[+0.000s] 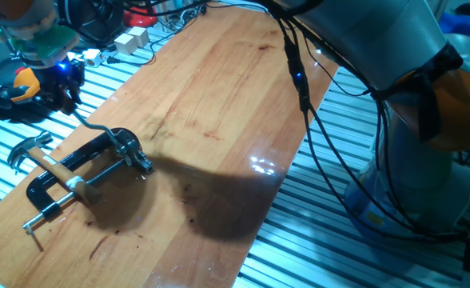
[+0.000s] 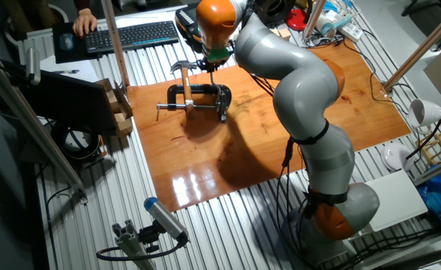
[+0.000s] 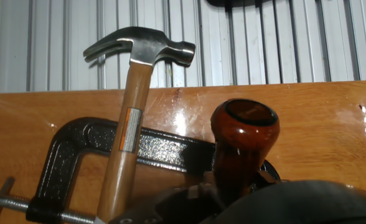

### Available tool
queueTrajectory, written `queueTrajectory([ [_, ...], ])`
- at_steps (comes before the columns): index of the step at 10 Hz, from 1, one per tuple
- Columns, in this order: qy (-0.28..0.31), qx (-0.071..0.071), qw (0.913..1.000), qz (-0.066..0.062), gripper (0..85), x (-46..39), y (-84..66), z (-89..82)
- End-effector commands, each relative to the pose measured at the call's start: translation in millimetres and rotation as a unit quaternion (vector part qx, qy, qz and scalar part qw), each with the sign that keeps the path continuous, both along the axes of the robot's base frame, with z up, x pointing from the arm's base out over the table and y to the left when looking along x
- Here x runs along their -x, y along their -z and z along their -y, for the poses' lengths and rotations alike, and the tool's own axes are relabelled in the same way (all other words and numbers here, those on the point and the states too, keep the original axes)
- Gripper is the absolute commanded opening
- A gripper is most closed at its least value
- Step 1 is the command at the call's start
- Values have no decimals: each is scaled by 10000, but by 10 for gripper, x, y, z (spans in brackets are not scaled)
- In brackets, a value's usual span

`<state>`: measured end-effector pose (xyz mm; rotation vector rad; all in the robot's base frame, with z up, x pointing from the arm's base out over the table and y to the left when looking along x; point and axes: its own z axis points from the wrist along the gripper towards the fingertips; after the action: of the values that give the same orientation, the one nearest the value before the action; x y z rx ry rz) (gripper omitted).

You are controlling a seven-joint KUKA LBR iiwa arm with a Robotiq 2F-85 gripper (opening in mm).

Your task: Pull up the lever

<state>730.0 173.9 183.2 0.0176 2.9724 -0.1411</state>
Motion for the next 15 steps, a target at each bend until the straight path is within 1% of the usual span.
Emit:
queueTrajectory([
  [1, -8, 0, 10000, -10, 0, 28, -29, 0],
  [3, 1, -32, 10000, -24, 0, 76, -59, 4],
  [4, -7, -23, 10000, -25, 0, 70, -58, 7],
  [5, -14, -91, 10000, -34, 0, 50, -49, 24],
  [8, 147, -48, 9997, 190, 510, 35, -49, 34],
  [9, 264, -44, 9992, 302, 510, 30, -54, 39],
  [10, 371, -34, 9984, 422, 680, 16, -56, 44],
  [11, 445, -96, 9980, 450, 680, -12, -64, 53],
  [12, 457, -85, 9978, 467, 680, -44, -61, 63],
  [13, 500, -54, 9973, 535, 680, -86, -50, 74],
  [15, 664, 29, 9951, 731, 680, -198, 0, 92],
])
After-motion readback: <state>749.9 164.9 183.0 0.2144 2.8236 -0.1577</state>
